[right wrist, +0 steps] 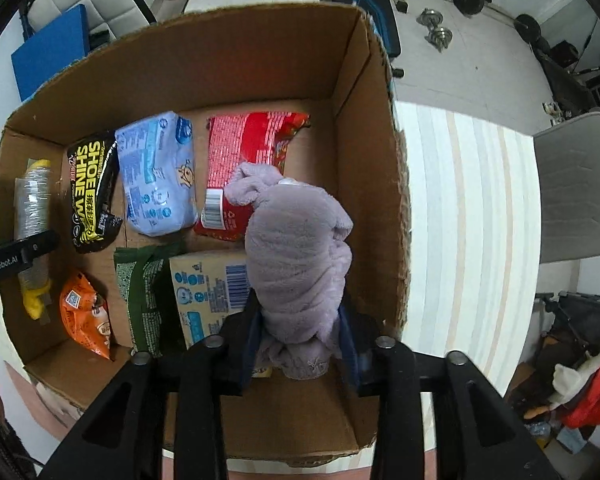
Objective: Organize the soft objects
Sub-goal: 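Place the sponge and the lilac cloth into the box's remaining gaps and release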
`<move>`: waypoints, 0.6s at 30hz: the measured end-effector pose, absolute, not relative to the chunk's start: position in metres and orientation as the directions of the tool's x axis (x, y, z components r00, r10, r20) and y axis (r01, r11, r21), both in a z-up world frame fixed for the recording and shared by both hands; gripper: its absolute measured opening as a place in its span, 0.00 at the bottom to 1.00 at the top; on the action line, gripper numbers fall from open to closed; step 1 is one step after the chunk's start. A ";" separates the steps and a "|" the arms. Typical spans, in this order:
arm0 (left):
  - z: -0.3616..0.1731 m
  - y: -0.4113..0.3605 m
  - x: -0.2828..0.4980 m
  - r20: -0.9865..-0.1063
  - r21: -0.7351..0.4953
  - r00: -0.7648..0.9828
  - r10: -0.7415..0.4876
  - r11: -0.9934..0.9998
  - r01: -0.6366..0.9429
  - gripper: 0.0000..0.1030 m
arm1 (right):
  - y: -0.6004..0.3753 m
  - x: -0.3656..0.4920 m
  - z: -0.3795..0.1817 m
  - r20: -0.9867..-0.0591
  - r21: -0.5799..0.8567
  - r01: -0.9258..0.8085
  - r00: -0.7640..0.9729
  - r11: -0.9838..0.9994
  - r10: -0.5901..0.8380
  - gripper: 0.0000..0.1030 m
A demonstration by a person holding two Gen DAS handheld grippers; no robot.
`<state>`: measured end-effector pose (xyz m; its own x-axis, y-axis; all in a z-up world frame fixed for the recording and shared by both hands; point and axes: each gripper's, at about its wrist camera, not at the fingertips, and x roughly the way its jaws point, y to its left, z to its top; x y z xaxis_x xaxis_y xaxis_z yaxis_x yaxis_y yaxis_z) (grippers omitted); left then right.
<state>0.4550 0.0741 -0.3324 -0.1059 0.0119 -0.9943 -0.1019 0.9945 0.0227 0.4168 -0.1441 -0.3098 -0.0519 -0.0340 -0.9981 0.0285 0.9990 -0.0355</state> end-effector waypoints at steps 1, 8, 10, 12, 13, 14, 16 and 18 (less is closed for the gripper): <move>-0.331 0.074 0.454 -0.995 0.016 -0.099 0.006 0.995 -0.100 0.62 | -0.144 0.417 -0.310 -0.998 -0.039 0.031 -0.052 0.999 -0.037 0.57; -0.311 0.070 0.441 -0.999 0.016 -0.036 0.012 0.995 -0.095 0.88 | -0.143 0.414 -0.294 -0.999 -0.017 0.027 -0.036 0.999 -0.016 0.75; -0.303 0.067 0.434 -0.999 0.035 0.001 0.035 0.996 -0.079 0.95 | -0.142 0.412 -0.289 -1.000 -0.008 0.029 -0.030 1.000 -0.008 0.76; -0.294 0.064 0.426 -0.998 0.041 0.039 0.044 0.997 -0.066 0.96 | -0.141 0.409 -0.284 -1.000 0.006 0.029 -0.022 1.000 0.007 0.86; -0.288 0.062 0.419 -0.997 0.040 0.060 0.044 0.997 -0.066 0.96 | -0.139 0.406 -0.280 -1.000 0.014 0.026 -0.014 1.000 0.014 0.93; -0.284 0.060 0.414 -0.996 0.032 0.076 0.037 0.997 -0.068 0.96 | -0.139 0.405 -0.279 -1.000 0.019 0.021 -0.008 1.000 0.019 0.96; -0.274 0.052 0.401 -0.994 0.018 0.108 0.026 0.997 -0.069 0.96 | -0.136 0.397 -0.275 -1.000 0.023 0.012 0.009 1.000 0.023 1.00; -0.267 0.048 0.392 -0.990 0.019 0.141 0.029 0.997 -0.073 0.96 | -0.137 0.389 -0.273 -0.999 0.036 0.012 0.023 0.999 0.036 1.00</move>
<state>0.3916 0.0485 -0.2667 0.1406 0.0295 -0.9896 -0.0725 0.9972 0.0194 0.3895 -0.1366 -0.2729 0.0226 0.0361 -0.9991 0.0117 0.9993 0.0364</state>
